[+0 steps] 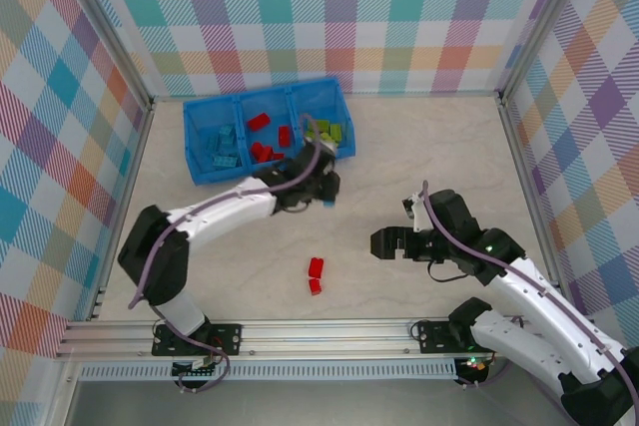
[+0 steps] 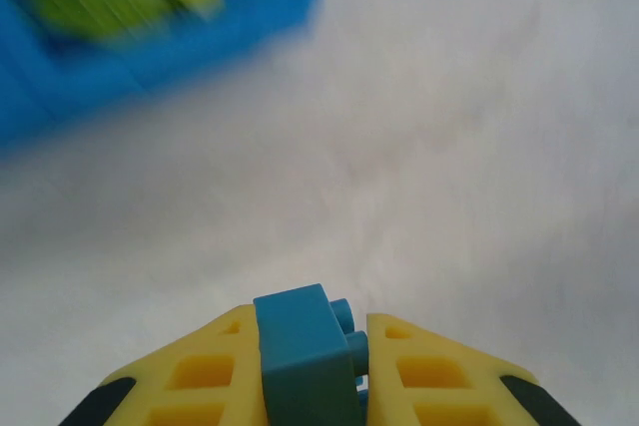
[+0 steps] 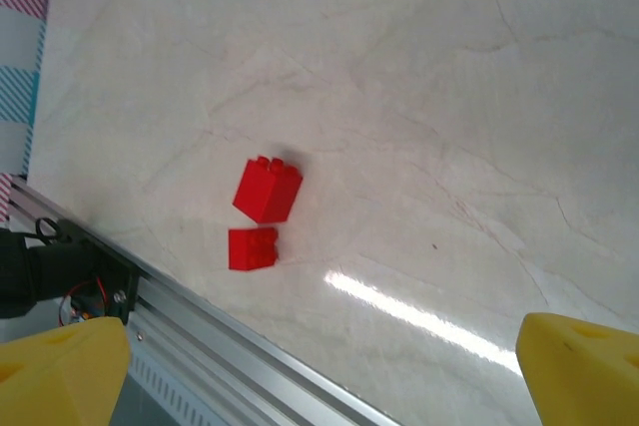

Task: Sort the legos into containers by color

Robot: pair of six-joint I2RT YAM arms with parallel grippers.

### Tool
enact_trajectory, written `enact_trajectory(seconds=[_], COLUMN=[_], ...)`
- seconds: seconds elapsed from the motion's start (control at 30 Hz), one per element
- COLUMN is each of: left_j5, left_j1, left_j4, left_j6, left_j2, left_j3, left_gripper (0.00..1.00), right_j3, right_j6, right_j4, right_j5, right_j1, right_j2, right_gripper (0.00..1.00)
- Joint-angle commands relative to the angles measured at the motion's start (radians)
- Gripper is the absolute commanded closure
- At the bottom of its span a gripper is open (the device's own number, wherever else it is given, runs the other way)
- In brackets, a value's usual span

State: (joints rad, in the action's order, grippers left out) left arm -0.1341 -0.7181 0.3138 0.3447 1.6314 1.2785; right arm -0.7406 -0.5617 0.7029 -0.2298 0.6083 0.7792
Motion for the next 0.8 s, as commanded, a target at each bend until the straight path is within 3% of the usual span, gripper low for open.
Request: enact_trajectory(seconds=[0.0, 0.2, 0.4, 0.53, 0.63, 0.77], left_j5=[-0.104, -0.217, -0.219, -0.150, -0.148, -0.102], left_j1=[0.142, 0.409, 0.607, 0.669, 0.680, 0.681], left_j4=[-0.080, -0.115, -0.048, -0.002, 0.031, 0.036], left_j6=[-0.046, -0.060, -0.030, -0.003, -0.001, 0.006], left_j2=[-0.085, -0.120, 0.014, 0.100, 0.115, 0.044], left_j3=[0.035, 0.043, 0.126, 0.199, 0.241, 0.228], left_gripper=[0.88, 0.87, 0.84, 0.74, 0.55, 0.52], right_j3=[-0.038, -0.035, -0.027, -0.039, -0.048, -0.067], right_j6=[-0.037, -0.052, -0.073, -0.091, -0.114, -0.111], right_j4=[-0.141, -0.206, -0.194, -0.167, -0.147, -0.144], right_j5=[0.010, -0.008, -0.014, 0.003, 0.014, 0.032], right_j1=[0.002, 0.002, 0.002, 0.002, 0.005, 0.032], right_j2=[0.001, 0.010, 0.009, 0.021, 0.048, 0.101], right_gripper=[0.00, 0.00, 0.00, 0.00, 0.00, 0.00])
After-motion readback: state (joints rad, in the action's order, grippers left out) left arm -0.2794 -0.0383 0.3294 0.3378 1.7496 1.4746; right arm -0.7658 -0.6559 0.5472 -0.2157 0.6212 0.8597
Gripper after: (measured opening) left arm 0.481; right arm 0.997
